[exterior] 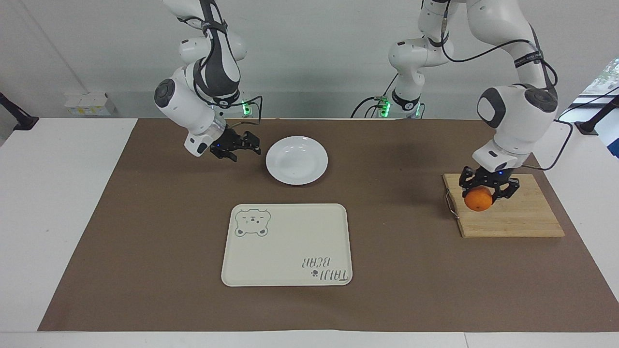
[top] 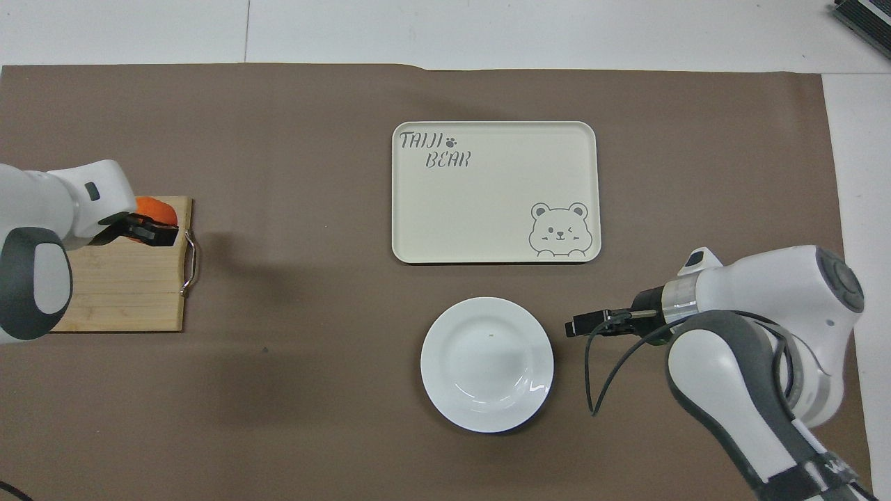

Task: Place orange and plate with both arms
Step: 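Grasp the orange with the left gripper while the right gripper reaches the plate, then carry the orange with the left gripper and drop it onto the plate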

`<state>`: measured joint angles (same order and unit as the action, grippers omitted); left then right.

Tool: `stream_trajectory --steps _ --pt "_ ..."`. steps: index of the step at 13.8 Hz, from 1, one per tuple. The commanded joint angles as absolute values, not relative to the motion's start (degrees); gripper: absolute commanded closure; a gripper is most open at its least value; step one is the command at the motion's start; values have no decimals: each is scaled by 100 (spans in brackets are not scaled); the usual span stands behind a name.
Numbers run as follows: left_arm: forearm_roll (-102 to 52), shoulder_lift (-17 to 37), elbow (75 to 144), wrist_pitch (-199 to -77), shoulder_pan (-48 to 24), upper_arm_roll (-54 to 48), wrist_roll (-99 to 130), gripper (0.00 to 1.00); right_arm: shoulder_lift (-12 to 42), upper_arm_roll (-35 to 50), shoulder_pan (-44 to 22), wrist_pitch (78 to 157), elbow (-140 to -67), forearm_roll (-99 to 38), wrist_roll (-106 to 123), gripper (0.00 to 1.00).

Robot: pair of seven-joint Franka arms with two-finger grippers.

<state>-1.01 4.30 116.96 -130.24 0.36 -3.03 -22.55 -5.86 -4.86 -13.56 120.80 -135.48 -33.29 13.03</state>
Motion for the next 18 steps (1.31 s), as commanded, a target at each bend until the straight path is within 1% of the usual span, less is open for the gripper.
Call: stream_trajectory --steps 1,3,4,6,7,9,11,13,15,17,18 --pt "-62 220 11847 -12753 -823 -211 -1217 100 -642 -501 -1433 12410 -13939 -3936 1906 0" --pt "-62 263 11962 -12840 -1465 -211 -530 100 -677 -501 -1424 12393 -14009 -4069 2108 0" --pt "-105 281 11971 -12815 -1633 -220 -449 100 -659 -501 -1415 12401 -14114 -4191 2370 0" --pt "-795 290 12163 -12832 -2168 -229 -466 100 -650 -501 -1415 12532 -14351 -4709 2916 0" --pt "-1261 307 12181 -12849 -2423 -220 -466 100 -659 -501 -1415 12559 -14413 -4746 2988 0" --pt "-1677 316 12252 -12963 -2890 -228 -448 100 -659 -501 -1380 12551 -14484 -4772 3119 0" --pt "-2028 369 12366 -13304 -3425 -228 -440 100 -607 -501 -1380 12551 -14546 -5157 3417 0" --pt "-2616 421 12629 -13910 -4013 -220 -274 100 -466 -501 -1397 12586 -14677 -5710 3900 0" --pt "-2707 474 12665 -13983 -4489 -220 182 100 -457 -501 -1415 12639 -14722 -5783 3999 0" --pt "-2716 571 12700 -14001 -4806 -228 342 100 -448 -501 -1415 12639 -14739 -5853 3999 0" --pt "-2725 728 12700 -14123 -5051 -220 360 100 -457 -501 -1415 12639 -14774 -5941 3999 0"
